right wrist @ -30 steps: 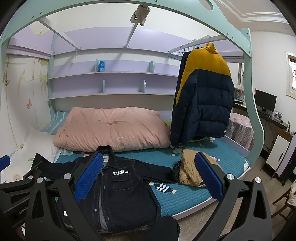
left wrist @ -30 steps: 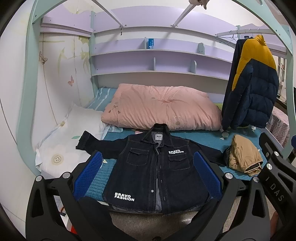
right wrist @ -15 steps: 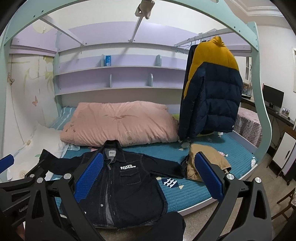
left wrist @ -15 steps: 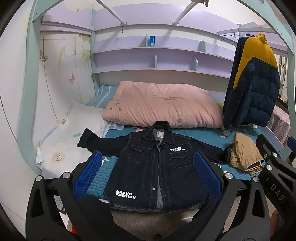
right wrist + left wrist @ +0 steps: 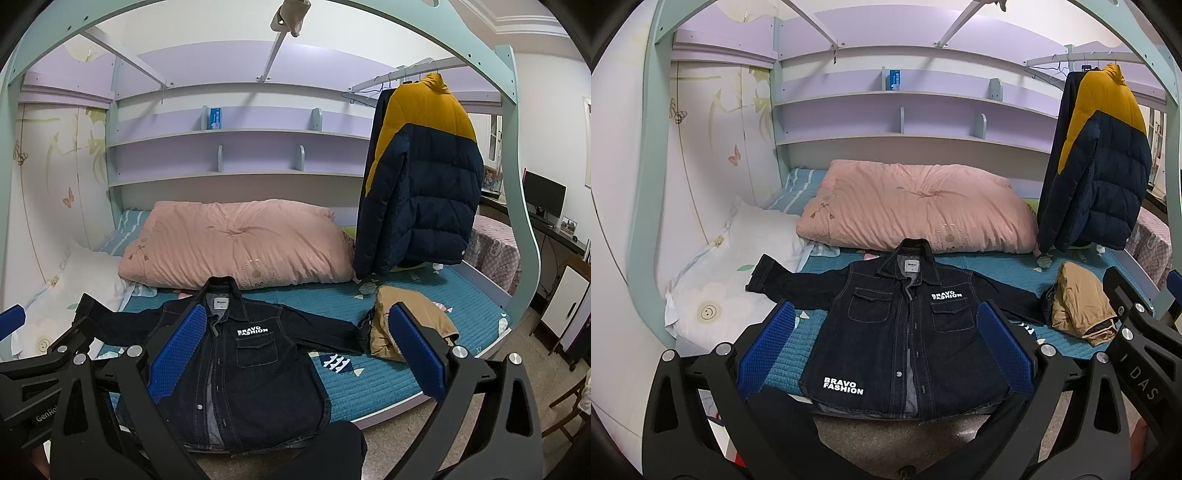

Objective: Fold large clothes

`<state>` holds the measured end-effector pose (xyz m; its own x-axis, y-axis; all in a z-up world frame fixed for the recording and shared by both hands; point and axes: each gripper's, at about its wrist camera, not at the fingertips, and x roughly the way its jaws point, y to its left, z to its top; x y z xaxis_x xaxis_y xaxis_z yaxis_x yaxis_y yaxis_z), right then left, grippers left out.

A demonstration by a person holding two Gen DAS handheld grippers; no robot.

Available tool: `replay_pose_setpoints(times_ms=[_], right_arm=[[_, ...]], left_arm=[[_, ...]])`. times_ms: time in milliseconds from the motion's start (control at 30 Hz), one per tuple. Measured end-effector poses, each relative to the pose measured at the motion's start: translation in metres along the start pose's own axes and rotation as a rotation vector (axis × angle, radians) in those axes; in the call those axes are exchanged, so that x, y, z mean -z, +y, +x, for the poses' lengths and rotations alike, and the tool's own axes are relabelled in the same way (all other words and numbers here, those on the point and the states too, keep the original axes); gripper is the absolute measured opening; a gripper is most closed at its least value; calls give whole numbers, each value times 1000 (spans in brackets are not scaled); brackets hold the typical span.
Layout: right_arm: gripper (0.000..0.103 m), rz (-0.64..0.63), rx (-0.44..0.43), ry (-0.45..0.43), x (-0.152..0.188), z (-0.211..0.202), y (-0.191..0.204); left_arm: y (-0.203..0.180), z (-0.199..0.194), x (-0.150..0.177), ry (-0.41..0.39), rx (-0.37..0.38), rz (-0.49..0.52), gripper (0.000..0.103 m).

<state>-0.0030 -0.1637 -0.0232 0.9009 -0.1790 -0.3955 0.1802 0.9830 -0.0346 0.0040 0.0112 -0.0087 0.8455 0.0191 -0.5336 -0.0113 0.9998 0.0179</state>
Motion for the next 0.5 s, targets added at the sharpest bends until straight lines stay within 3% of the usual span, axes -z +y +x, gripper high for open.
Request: replay_pose_setpoints(times_ms=[500], right_arm=[[96,-1,0,7,1,1,-1]], left_arm=[[0,3,5,16,6,-2,98]])
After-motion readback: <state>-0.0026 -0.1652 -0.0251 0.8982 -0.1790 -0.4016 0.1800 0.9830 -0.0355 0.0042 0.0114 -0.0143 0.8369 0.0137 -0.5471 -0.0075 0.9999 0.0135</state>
